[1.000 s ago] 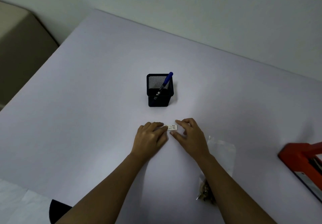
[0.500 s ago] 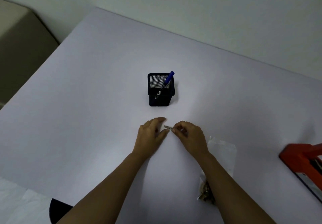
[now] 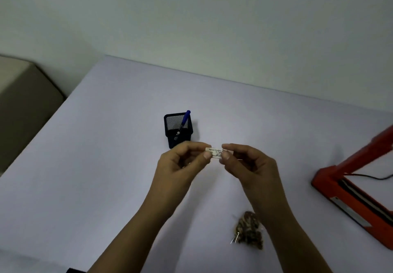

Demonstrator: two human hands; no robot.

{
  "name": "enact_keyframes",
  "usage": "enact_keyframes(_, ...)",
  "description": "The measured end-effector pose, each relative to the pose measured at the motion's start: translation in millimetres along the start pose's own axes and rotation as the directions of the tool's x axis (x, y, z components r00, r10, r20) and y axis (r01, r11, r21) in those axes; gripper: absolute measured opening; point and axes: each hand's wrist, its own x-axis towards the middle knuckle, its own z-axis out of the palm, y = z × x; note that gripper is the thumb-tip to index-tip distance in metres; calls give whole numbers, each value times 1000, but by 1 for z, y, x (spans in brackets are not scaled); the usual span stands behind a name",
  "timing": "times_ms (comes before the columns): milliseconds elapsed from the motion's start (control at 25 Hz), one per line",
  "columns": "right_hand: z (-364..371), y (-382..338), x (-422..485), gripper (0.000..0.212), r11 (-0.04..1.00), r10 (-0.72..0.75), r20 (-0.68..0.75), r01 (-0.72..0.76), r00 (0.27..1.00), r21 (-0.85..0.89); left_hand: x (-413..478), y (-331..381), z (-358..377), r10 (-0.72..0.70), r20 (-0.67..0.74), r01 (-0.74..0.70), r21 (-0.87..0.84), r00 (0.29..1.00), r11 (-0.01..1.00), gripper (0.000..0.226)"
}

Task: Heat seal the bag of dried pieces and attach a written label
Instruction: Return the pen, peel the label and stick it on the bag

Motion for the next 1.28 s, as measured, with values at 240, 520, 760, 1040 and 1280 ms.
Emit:
enact_keyframes(240,-20,-62,-43,18,987,-148,-84,152,985,44,-39,49,36,370,-74,-362,96,926,927,27)
enact_keyframes(520,-35,-81,-65,19,981,-170,-119,180,978,76,-55,52,56,705,-54,-654,330,707,681,32)
enact_keyframes(760,-36,-87,-77,16,972,-215,-122,224,969,68,-63,56,61,787,-30,-706,423,616,568,28)
enact_keyframes(1040,-38,-85,-84,16,976,-198,-135,208,971,67,-70,52,57,876,84,-765,531,475,364,23)
enact_keyframes(1280,-41,-80,-90,19,979,-164,-139,178,977,96,-72,48,57,909,154,-799,548,387,247,25)
